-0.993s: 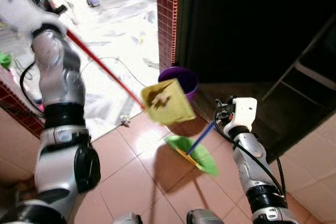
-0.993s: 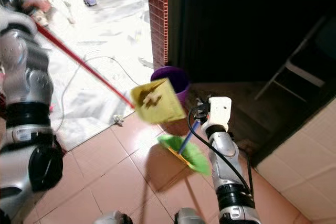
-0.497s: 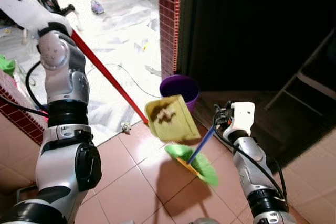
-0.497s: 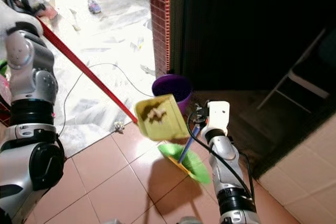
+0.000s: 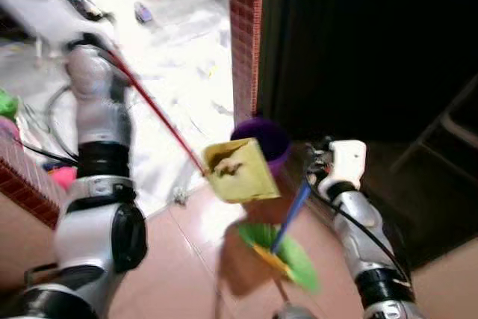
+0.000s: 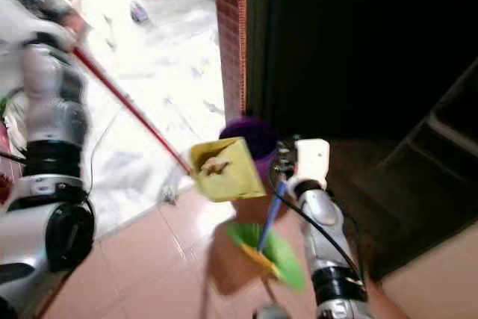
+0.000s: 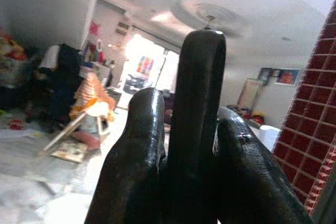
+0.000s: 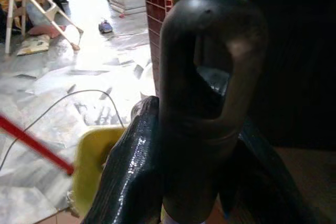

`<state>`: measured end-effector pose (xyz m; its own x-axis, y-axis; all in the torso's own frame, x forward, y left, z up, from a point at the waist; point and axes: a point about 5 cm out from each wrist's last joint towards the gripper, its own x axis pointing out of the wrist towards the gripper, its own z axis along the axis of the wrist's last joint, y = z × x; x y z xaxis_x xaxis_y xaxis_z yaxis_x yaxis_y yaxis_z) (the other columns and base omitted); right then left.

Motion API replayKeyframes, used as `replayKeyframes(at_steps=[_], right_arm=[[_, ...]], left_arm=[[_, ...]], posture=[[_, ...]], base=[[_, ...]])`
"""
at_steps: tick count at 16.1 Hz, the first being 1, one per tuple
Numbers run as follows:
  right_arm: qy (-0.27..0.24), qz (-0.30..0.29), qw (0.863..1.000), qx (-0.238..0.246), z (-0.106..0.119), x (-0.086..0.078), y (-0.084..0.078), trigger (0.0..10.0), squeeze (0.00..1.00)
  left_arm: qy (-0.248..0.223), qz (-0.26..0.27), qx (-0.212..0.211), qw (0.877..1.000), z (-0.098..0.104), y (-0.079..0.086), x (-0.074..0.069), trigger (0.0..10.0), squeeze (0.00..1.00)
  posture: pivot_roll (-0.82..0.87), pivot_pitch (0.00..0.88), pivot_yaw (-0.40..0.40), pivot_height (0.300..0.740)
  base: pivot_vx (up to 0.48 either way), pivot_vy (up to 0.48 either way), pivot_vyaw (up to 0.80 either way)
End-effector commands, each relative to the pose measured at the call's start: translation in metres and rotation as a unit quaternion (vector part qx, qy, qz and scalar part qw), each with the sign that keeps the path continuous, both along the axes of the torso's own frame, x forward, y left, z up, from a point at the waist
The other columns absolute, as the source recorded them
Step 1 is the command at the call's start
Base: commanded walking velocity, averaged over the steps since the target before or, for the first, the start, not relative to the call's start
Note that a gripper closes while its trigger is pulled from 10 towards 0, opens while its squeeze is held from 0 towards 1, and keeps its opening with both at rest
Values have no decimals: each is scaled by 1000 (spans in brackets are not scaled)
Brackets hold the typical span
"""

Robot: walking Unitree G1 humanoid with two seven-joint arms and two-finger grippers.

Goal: Sweep floor

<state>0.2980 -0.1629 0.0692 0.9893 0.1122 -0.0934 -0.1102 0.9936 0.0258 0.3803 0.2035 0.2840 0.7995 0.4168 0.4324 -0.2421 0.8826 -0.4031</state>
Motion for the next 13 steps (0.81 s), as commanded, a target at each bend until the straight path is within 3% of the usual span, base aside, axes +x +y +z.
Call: replayKeyframes(at_steps=[1, 9, 13], right_arm=[[68, 12, 998, -1, -26, -11, 8, 10000, 0], [71, 17, 997, -3, -27, -11, 9, 10000, 0], [71, 20, 997, -6, -27, -11, 9, 10000, 0]], left_arm=[[-65, 28, -10, 997, 29, 17, -9, 10000, 0], [-81, 42, 3, 996, 36, 15, -11, 10000, 0], [-81, 46, 13, 996, 34, 7, -13, 10000, 0]], posture=[[-149, 0, 86, 740], [-147, 0, 82, 740], [-146, 0, 77, 740]], base=[[450, 0, 0], [437, 0, 0], [0, 0, 0]])
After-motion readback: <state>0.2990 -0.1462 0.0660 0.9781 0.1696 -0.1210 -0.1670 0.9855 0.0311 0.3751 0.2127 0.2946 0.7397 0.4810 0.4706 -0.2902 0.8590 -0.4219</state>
